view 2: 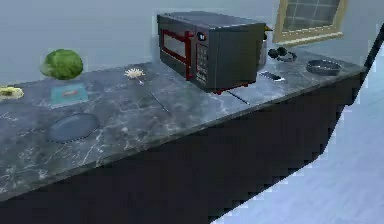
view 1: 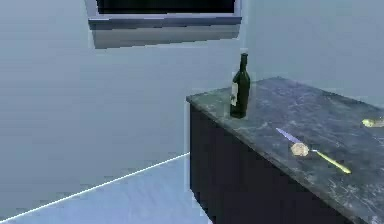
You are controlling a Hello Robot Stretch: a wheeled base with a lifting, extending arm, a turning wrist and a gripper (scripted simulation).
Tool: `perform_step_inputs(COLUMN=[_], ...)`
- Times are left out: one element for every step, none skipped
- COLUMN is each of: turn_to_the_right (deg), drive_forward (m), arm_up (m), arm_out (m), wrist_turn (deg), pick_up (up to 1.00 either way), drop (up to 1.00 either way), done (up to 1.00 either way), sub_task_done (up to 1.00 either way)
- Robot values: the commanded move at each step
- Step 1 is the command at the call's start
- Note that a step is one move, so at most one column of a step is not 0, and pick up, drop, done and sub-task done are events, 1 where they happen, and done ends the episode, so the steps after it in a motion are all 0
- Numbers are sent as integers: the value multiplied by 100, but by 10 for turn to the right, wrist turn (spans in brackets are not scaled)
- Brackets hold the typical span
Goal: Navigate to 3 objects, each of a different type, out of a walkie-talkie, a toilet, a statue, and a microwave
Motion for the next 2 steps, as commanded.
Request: perform_step_inputs(turn_to_the_right=[-450,-450], drive_forward=[0,0], arm_up=[0,0], arm_out=[0,0], wrist_turn=[0,0], pick_up=[0,0], drop=[0,0], done=[0,0], sub_task_done=[0,0])
